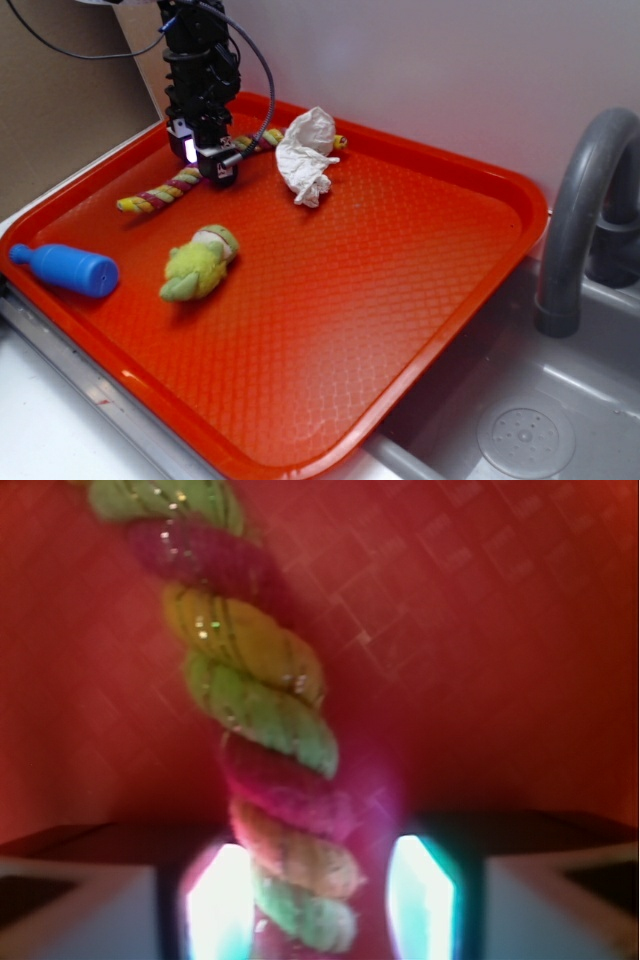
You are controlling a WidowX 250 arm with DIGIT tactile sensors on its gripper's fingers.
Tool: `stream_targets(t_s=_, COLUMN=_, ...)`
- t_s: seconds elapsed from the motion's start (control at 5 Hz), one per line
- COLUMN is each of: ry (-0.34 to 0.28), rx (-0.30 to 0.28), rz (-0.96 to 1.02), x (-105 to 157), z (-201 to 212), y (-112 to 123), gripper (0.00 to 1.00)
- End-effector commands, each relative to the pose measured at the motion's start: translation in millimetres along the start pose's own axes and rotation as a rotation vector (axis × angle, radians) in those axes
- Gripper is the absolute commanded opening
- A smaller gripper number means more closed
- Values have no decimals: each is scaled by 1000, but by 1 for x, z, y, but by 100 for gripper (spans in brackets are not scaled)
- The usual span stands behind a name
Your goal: Grab the multicolored rope.
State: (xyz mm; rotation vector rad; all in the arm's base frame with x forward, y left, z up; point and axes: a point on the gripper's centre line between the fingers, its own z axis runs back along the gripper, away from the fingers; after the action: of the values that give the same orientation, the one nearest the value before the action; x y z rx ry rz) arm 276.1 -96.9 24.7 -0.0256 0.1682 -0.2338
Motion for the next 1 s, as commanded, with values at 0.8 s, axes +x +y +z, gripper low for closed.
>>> stream_targets(t_s=0.8, ry=-346, rx=-3, rz=-46, x=-77, z=198, y=-51, gripper=0)
